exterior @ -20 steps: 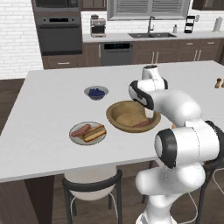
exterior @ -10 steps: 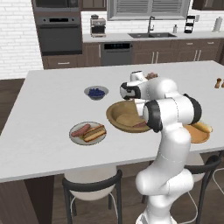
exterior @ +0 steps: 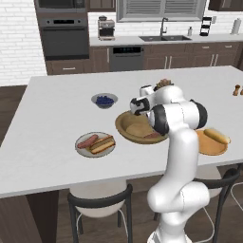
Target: Place one bun and one sausage from the bowl on each plate.
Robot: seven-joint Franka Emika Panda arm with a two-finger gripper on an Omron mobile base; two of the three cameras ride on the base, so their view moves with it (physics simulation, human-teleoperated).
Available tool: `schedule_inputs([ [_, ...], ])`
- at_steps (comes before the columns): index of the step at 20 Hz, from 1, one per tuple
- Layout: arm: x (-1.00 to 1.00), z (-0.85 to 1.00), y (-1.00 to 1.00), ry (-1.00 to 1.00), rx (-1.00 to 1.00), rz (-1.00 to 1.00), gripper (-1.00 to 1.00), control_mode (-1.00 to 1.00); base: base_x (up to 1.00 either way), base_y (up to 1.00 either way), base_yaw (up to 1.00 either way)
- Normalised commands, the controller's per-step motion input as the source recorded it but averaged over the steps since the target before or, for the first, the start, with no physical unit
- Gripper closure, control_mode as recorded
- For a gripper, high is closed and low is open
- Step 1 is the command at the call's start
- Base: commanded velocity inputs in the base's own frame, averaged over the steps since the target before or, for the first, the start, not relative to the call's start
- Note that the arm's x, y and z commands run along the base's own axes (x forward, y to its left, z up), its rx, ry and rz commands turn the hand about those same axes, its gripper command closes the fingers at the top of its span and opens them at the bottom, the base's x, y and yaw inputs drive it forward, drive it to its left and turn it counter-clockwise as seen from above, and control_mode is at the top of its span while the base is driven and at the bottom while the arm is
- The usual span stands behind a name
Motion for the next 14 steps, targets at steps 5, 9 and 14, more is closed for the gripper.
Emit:
schedule_inputs([
  [5,0.24,-0.21,-0.01,0.00,0.01,0.18,-1.00,-1.00,0.00,0.00,0.00],
  [9,-0.24,-0.17,-0.01,-0.04,0.02,0.16,-1.00,-1.00,0.00,0.00,0.00],
  [14,-0.06,-0.13,-0.05,-0.02,0.04,0.13,-1.00,-1.00,0.00,0.00,0.00],
])
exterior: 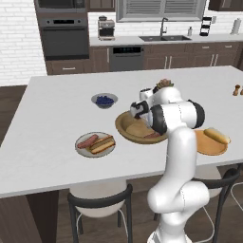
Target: Place one bun and one sausage from the bowl on each plate.
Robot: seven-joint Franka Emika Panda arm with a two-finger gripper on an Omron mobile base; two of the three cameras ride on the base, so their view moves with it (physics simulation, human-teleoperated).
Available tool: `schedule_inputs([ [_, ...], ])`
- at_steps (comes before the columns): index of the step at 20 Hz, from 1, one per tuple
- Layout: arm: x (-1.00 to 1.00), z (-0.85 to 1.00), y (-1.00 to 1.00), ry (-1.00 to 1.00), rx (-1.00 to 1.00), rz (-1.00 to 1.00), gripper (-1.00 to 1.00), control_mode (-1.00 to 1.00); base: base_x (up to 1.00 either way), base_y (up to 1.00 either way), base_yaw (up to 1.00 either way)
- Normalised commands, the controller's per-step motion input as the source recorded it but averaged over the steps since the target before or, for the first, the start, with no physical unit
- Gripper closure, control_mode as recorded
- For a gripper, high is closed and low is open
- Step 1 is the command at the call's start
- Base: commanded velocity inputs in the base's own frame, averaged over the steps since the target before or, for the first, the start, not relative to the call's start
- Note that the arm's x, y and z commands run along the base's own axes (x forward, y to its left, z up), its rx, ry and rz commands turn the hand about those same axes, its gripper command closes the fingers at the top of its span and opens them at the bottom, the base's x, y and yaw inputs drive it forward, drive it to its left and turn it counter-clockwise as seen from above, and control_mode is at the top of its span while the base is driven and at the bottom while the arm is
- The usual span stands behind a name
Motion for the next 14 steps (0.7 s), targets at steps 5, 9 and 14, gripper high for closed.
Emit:
schedule_inputs([
  [5,0.23,-0.19,0.00,0.00,0.07,0.16,-1.00,-1.00,0.00,0.00,0.00],
  [9,0.31,-0.18,0.00,0.00,0.06,0.18,-1.00,-1.00,0.00,0.00,0.00],
  [14,-0.28,-0.30,-0.01,-0.02,0.02,0.16,-1.00,-1.00,0.00,0.00,0.00],
])
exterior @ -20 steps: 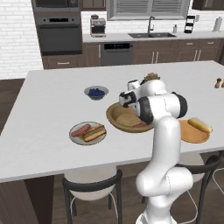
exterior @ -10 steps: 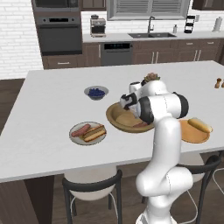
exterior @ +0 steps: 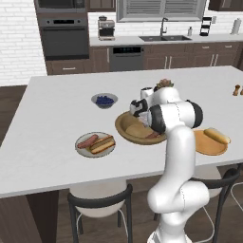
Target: Place one bun and one sausage from the bowl on each plate.
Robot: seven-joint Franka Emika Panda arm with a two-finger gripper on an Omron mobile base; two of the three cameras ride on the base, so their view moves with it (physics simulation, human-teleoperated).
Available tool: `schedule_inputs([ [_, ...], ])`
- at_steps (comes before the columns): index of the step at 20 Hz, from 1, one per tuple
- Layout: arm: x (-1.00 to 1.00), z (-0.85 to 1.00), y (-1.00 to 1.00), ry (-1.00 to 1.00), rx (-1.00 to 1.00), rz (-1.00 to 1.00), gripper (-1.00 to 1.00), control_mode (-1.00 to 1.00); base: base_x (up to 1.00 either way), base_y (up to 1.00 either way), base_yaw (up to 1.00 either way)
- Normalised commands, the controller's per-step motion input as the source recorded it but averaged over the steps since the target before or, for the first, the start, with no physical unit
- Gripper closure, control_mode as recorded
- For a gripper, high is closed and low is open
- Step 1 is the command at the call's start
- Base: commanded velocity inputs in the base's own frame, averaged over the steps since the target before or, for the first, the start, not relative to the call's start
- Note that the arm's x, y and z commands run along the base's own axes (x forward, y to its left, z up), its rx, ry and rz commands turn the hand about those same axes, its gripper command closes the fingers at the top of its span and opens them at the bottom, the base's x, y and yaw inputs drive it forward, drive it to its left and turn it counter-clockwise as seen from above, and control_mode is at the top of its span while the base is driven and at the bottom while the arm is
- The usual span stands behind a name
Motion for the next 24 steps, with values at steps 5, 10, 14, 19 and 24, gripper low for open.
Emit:
schedule_inputs([
  [5,-0.80,0.00,-0.07,-0.13,0.03,0.07,-1.00,-1.00,0.00,0.00,0.00],
  [10,0.00,-0.02,0.00,-0.02,0.02,0.04,-1.00,-1.00,0.00,0.00,0.00],
  [14,0.45,-0.20,0.00,0.00,0.03,0.09,-1.00,-1.00,0.00,0.00,0.00],
  [19,0.64,-0.20,0.00,0.00,0.05,0.13,-1.00,-1.00,0.00,0.00,0.00],
  [24,0.18,-0.54,0.01,0.00,0.03,0.16,-1.00,-1.00,0.00,0.00,0.00],
])
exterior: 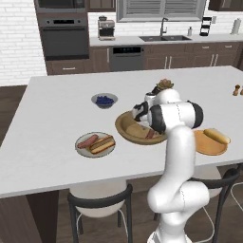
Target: Place one bun and one sausage from the bowl on each plate.
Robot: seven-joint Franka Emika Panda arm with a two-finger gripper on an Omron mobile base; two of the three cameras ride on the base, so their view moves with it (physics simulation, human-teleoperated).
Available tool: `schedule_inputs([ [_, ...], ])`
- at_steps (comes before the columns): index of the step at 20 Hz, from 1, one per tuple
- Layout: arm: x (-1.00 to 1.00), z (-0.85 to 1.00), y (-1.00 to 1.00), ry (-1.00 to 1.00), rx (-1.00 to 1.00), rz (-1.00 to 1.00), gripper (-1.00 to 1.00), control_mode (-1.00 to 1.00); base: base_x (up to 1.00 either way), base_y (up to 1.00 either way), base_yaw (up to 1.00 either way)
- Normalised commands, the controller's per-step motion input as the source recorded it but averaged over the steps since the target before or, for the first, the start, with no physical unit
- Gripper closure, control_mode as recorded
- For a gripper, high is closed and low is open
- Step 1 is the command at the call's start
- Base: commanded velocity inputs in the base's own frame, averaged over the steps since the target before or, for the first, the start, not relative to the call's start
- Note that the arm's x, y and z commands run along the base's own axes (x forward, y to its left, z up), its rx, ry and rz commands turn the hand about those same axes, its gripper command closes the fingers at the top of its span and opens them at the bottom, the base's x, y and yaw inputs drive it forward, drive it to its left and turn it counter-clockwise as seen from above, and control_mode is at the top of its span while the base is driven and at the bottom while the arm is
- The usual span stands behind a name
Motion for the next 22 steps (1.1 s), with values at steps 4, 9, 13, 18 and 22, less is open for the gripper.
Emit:
schedule_inputs([
  [4,0.00,-0.56,0.09,-0.01,0.02,0.18,-1.00,-1.00,0.00,0.00,0.00],
  [9,-0.02,-0.47,0.06,-0.06,0.00,0.15,1.00,-1.00,0.00,0.00,0.00],
  [13,-0.37,-0.08,0.00,-0.17,0.00,0.06,1.00,-1.00,0.00,0.00,0.00],
  [18,-0.41,0.41,-0.01,-0.18,0.00,0.00,1.00,-1.00,0.00,0.00,0.00],
  [22,-0.49,1.00,-0.11,-0.21,0.02,0.00,1.00,-1.00,0.00,0.00,0.00],
])
